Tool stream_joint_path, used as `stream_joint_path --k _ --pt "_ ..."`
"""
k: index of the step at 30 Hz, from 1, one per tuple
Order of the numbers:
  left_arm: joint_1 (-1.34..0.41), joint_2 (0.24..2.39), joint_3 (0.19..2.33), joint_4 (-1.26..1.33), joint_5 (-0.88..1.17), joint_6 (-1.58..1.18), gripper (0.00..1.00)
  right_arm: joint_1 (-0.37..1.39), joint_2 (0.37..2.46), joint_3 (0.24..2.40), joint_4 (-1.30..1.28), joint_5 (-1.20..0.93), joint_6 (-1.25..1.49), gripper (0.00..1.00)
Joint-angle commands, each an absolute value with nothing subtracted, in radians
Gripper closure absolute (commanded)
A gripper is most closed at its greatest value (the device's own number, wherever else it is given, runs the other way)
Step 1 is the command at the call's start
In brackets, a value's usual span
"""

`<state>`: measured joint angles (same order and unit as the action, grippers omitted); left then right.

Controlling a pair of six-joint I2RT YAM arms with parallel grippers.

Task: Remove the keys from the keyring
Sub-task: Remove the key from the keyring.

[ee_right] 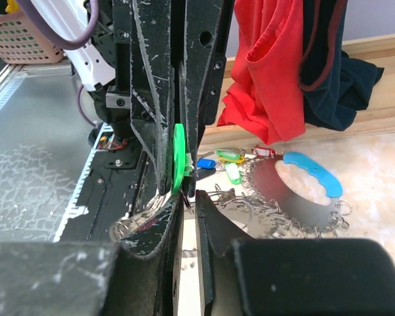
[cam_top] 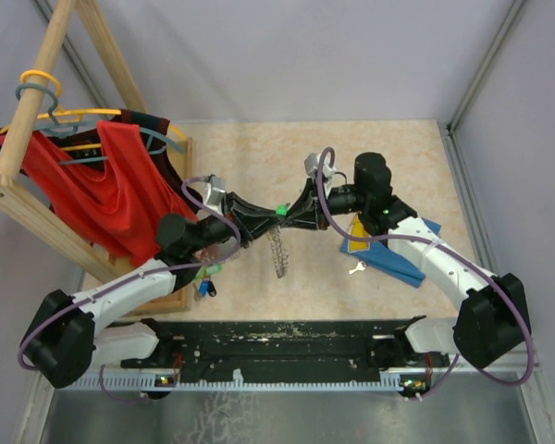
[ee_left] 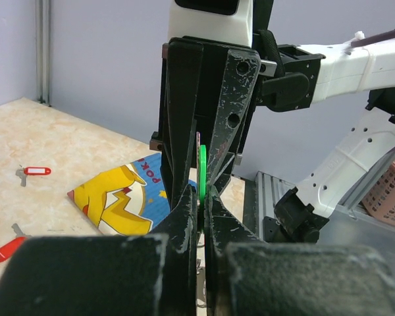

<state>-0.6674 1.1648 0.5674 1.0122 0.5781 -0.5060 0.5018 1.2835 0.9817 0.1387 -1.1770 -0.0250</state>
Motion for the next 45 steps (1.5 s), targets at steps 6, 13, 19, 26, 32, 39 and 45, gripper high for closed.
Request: stream_joint_path --k 6,13,19,26,32,39,45 --pt "-0.671 1.163 0.614 1.088 0.581 -0.544 1.00 0.514 1.256 0.977 0.188 -1.216 -0.059 0.81" --pt "-0.673 1.152 0.613 1.088 0.577 -0.547 1.00 0.519 1.256 0.984 0.151 -1.211 -0.097 0.87" --pt "-0.673 1.150 0.613 1.086 0.575 -0.548 1.00 0.522 1.252 0.999 0.115 -1.209 -0.124 1.00" --pt "-0.673 1.109 0.596 1.048 0.536 -0.501 1.00 0.520 1.248 1.013 0.094 -1.230 -0.120 1.00" --pt "-0.672 1.054 0.540 1.024 0.501 -0.441 1.00 0.500 1.244 1.001 0.186 -1.289 -0.020 1.00" --pt "-0.672 1.011 0.453 1.067 0.489 -0.366 1.00 0.489 1.247 0.956 0.416 -1.353 0.199 1.00" --pt "-0.672 1.034 0.396 1.227 0.511 -0.349 1.00 0.489 1.267 0.873 0.809 -1.382 0.498 1.00"
